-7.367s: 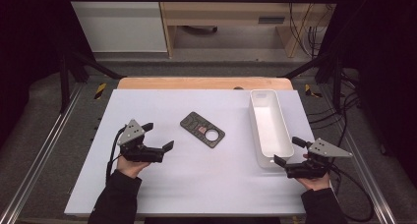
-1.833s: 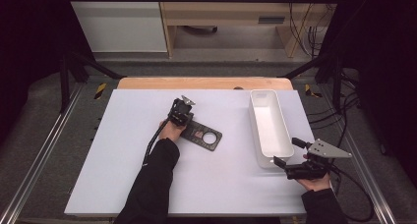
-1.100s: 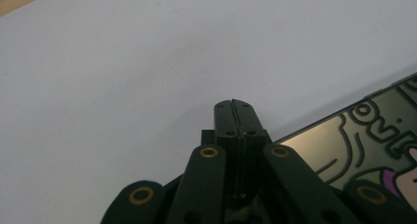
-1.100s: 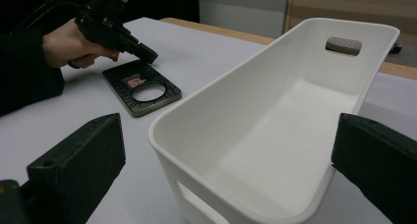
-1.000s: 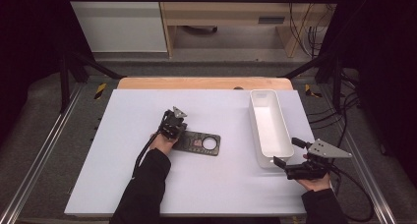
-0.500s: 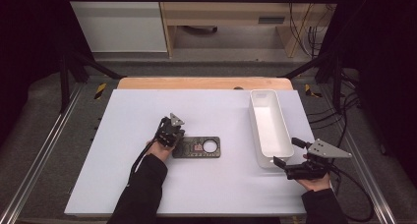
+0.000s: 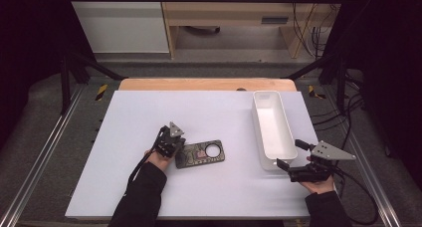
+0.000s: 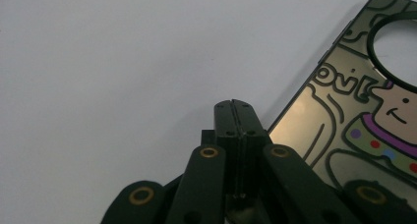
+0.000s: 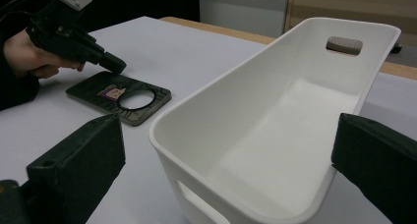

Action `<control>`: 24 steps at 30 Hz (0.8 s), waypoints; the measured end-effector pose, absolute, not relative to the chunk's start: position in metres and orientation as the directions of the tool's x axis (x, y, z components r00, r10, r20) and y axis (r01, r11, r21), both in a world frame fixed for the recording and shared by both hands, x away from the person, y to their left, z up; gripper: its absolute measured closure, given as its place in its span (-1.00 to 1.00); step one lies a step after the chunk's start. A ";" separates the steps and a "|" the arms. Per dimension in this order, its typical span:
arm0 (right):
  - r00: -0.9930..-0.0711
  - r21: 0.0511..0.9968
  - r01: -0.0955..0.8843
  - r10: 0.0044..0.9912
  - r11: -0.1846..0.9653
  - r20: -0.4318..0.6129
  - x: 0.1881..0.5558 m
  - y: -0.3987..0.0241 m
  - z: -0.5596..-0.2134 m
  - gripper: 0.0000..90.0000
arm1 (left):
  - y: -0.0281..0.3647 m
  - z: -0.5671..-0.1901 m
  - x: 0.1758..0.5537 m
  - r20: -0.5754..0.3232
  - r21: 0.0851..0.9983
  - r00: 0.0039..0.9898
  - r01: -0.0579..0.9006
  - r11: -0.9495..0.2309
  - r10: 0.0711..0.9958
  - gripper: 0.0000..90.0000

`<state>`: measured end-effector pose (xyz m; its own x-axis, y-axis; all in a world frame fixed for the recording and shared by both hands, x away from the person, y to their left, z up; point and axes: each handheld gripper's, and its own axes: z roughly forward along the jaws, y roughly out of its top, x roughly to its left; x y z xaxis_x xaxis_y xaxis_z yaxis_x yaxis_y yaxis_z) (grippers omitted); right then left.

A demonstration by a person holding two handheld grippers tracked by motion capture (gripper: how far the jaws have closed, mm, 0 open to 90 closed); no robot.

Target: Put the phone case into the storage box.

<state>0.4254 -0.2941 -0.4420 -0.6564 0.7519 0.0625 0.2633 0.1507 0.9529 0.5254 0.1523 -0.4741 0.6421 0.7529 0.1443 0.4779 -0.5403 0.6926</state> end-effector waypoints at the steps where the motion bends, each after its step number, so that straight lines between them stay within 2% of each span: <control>1: -0.656 0.953 0.264 0.752 0.148 0.065 0.425 -0.294 -0.442 -1.00 | 0.152 -0.474 0.523 0.144 0.693 0.642 0.478 -0.540 0.753 0.98; 15: -0.657 0.953 0.264 0.751 0.149 0.065 0.425 -0.294 -0.442 -1.00 | 0.154 -0.476 0.498 0.136 0.706 0.668 0.452 -0.545 0.731 0.98; 24: -0.657 0.952 0.264 0.752 0.152 0.063 0.425 -0.293 -0.442 -1.00 | 0.159 -0.471 0.494 0.130 0.731 0.666 0.436 -0.524 0.735 0.98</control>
<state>0.4254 -0.2935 -0.4421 -0.6566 0.7516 0.0628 0.2645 0.1515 0.9524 0.4938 0.1593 -0.4713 0.6657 0.7349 0.1296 0.4365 -0.5243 0.7312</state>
